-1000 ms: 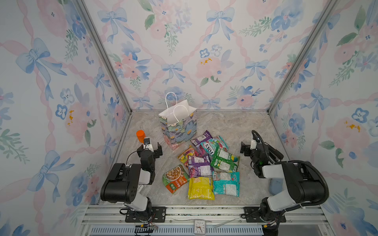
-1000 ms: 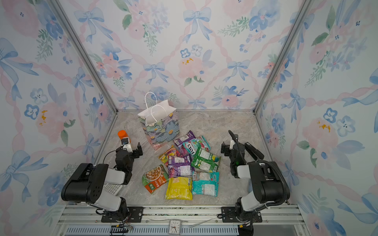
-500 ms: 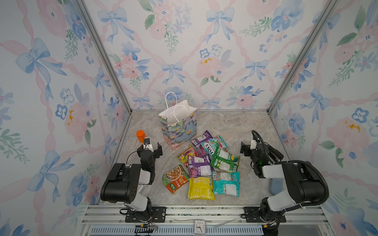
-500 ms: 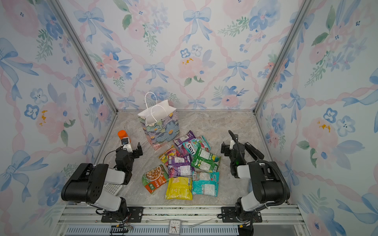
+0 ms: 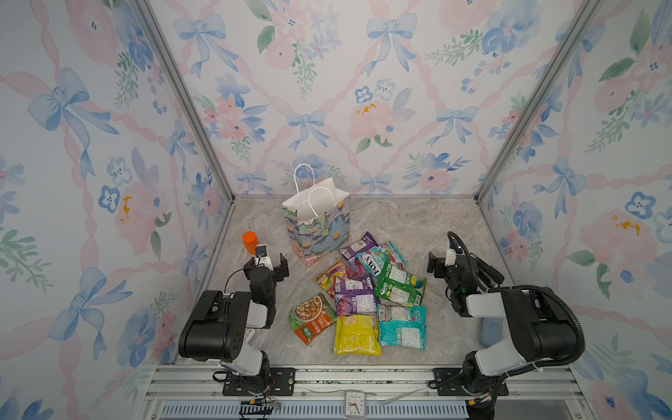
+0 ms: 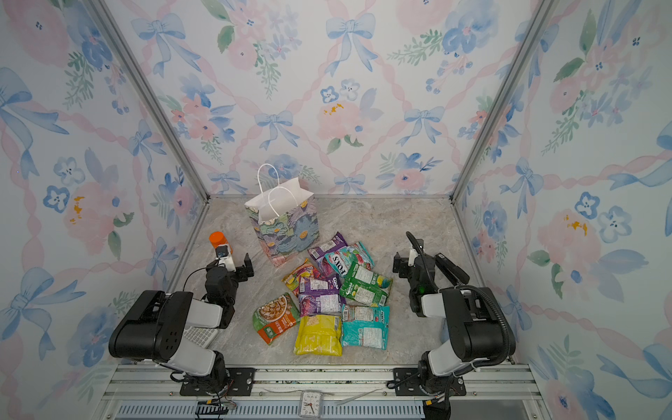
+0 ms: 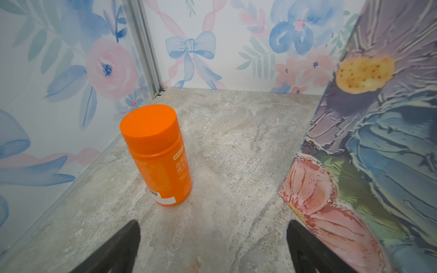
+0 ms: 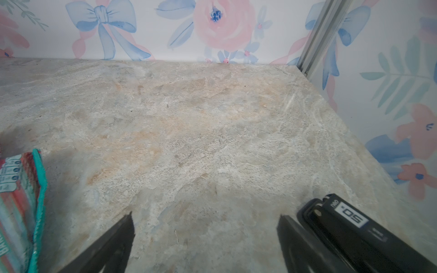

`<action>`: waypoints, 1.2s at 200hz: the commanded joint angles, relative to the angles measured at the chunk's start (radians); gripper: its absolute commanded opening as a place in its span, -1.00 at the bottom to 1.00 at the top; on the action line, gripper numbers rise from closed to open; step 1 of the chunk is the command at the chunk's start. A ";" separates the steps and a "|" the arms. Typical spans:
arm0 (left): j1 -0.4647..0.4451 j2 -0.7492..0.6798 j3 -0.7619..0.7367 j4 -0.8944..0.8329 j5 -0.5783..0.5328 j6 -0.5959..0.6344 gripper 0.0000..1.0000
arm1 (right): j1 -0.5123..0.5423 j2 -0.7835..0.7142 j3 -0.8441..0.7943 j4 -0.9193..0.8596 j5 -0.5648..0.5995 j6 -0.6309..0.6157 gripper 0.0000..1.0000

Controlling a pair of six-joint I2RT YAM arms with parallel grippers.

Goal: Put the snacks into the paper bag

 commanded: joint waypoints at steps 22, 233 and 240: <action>-0.011 -0.042 0.019 -0.024 -0.023 0.023 0.96 | -0.013 -0.015 0.024 0.005 -0.002 0.003 0.93; 0.068 -0.587 0.721 -1.323 0.290 -0.285 0.64 | 0.264 -0.144 0.663 -1.039 0.096 0.240 0.93; 0.069 -0.542 0.775 -1.352 0.350 -0.267 0.60 | 0.276 -0.140 0.674 -1.049 0.098 0.227 0.93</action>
